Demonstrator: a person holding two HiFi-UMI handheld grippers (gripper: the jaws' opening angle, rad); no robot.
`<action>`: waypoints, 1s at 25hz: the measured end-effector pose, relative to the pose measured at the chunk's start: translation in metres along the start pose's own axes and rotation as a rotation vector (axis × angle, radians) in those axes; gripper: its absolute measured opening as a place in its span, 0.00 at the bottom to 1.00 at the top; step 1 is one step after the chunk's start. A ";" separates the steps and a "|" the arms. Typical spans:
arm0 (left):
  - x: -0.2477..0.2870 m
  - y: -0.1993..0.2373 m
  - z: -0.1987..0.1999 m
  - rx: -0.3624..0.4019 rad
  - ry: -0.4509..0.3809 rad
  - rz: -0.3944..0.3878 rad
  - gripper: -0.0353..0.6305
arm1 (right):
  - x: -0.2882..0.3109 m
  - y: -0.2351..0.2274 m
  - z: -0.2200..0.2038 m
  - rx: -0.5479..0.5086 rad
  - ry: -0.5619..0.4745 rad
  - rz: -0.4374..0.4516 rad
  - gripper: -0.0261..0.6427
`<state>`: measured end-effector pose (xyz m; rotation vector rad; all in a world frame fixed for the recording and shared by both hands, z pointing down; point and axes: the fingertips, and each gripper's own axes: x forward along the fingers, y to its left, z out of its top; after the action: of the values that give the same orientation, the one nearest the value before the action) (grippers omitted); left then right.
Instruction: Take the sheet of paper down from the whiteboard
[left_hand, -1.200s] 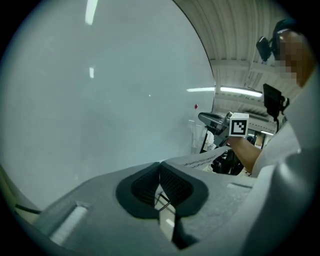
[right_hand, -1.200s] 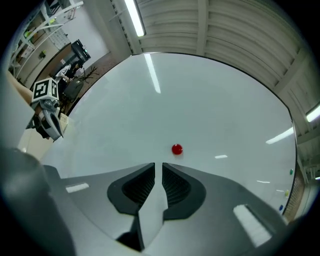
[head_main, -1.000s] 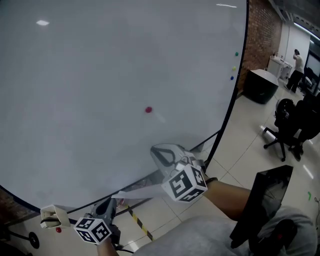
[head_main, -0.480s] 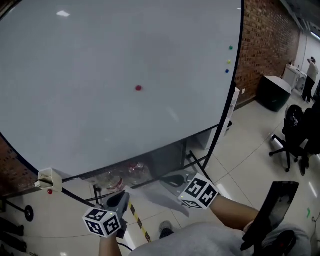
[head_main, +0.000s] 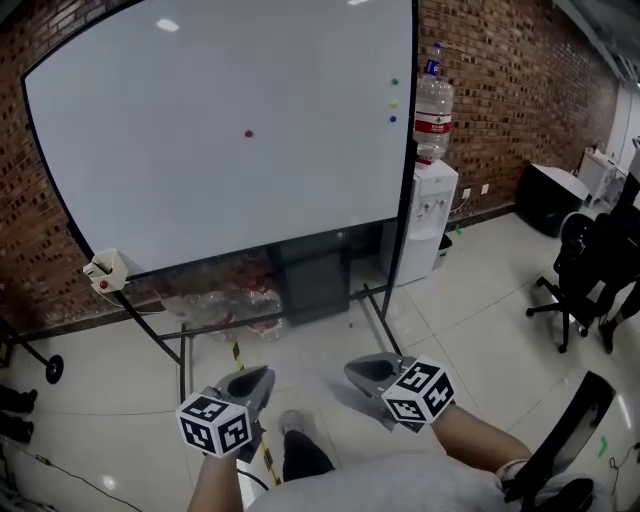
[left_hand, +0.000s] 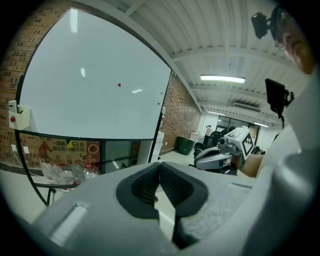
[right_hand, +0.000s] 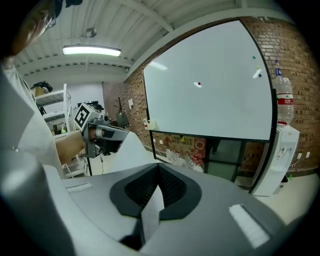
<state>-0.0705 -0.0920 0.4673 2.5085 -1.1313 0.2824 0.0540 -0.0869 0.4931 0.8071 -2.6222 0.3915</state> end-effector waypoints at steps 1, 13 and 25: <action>-0.008 -0.019 -0.001 0.004 -0.004 0.002 0.06 | -0.017 0.010 -0.002 0.002 -0.008 0.003 0.04; -0.063 -0.153 0.002 0.101 0.005 0.019 0.06 | -0.118 0.081 0.007 -0.025 -0.094 0.054 0.04; -0.078 -0.173 0.004 0.120 0.002 0.043 0.06 | -0.128 0.102 0.010 -0.042 -0.096 0.112 0.04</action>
<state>0.0086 0.0641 0.3940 2.5891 -1.2022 0.3755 0.0908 0.0523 0.4148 0.6839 -2.7630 0.3338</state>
